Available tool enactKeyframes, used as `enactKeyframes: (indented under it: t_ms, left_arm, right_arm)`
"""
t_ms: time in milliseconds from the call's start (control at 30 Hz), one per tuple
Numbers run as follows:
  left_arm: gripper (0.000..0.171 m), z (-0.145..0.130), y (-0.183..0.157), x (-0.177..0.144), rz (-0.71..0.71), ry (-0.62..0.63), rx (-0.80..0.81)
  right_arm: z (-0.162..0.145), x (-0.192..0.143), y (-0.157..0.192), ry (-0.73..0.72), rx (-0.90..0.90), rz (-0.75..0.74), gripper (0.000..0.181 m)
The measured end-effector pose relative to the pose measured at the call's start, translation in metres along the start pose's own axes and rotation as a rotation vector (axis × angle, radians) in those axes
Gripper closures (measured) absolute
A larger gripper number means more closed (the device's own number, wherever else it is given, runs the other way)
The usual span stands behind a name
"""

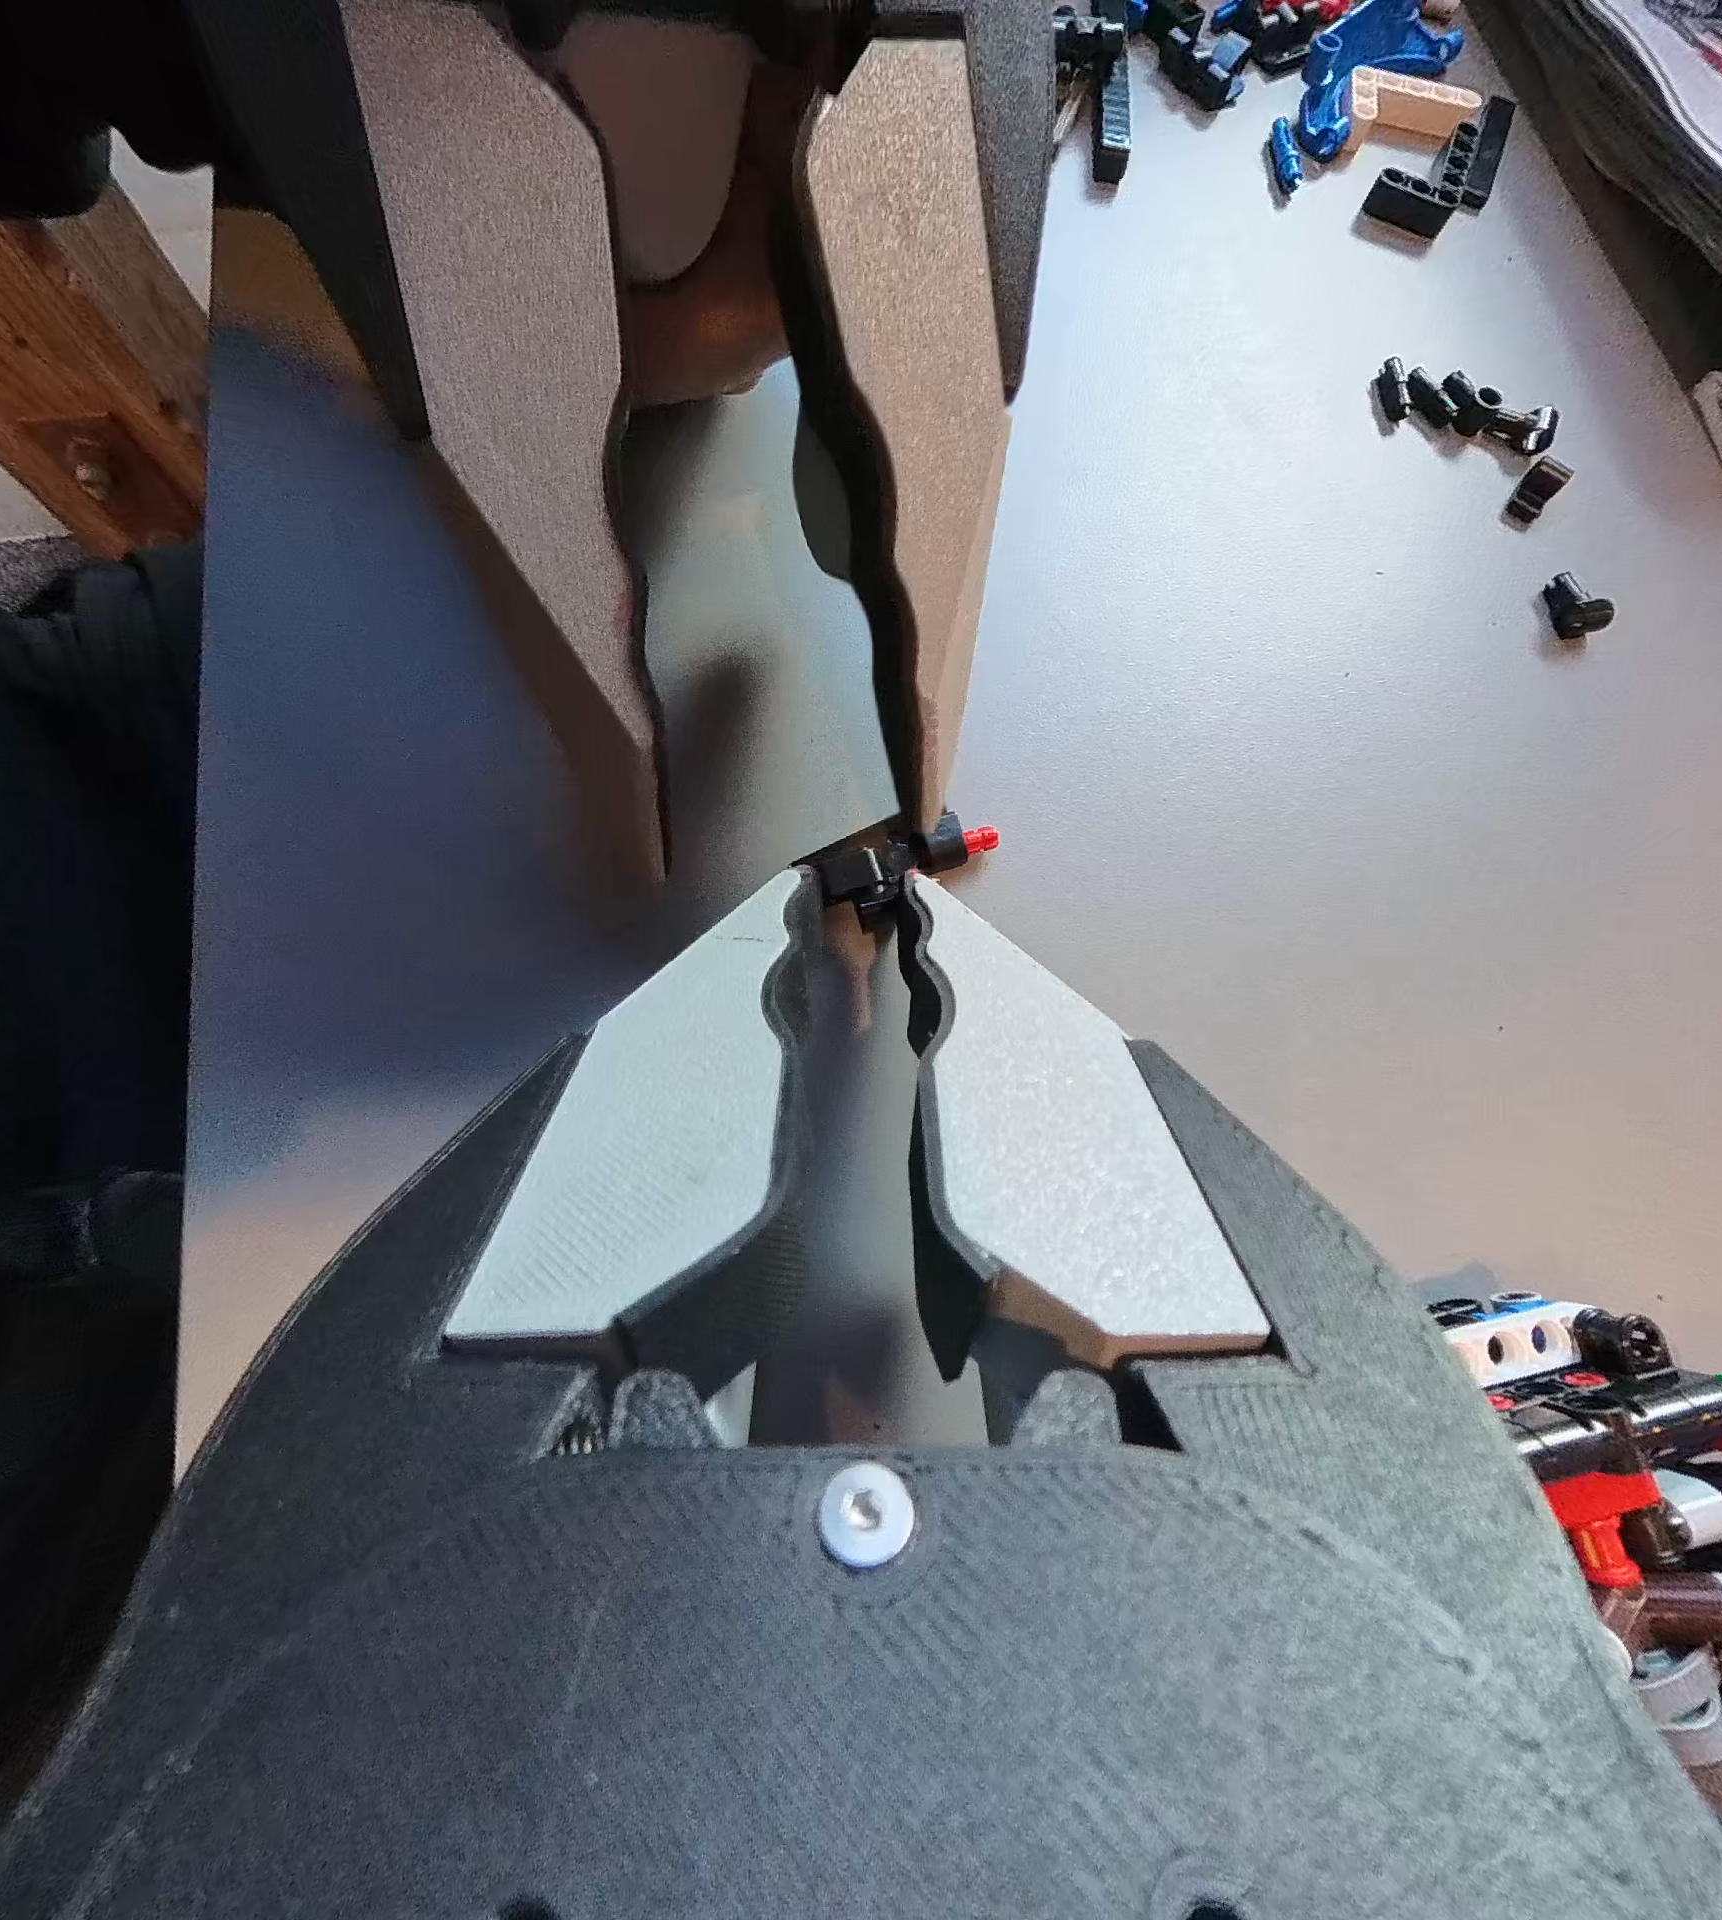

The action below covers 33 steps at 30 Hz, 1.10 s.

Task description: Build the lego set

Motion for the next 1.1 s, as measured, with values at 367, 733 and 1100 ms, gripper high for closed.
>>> enactKeyframes:
  t_ms: [367,733,1100]
  left_arm:
    - [0.132,0.011,0.012,-0.017,0.054,-0.246,-0.045]
    - [0.137,0.013,0.026,-0.018,0.131,-0.264,-0.123]
    - [0.144,-0.008,0.122,-0.062,0.649,0.125,-0.327]
  right_arm:
    - [0.005,-0.015,-0.009,-0.152,0.099,0.056,0.168]
    - [0.006,-0.022,-0.013,-0.223,0.134,0.072,0.168]
    - [0.007,-0.025,-0.008,-0.246,0.088,0.039,0.170]
Point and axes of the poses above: each gripper's, where its closed fingertips meet, x out along the fingers, z out of its top, y = z × x across the jaws, the point moved 9 cm from there along -x, back along the fingers, and after that the axes turned 6 degrees about -y, right-handed, at the moved point
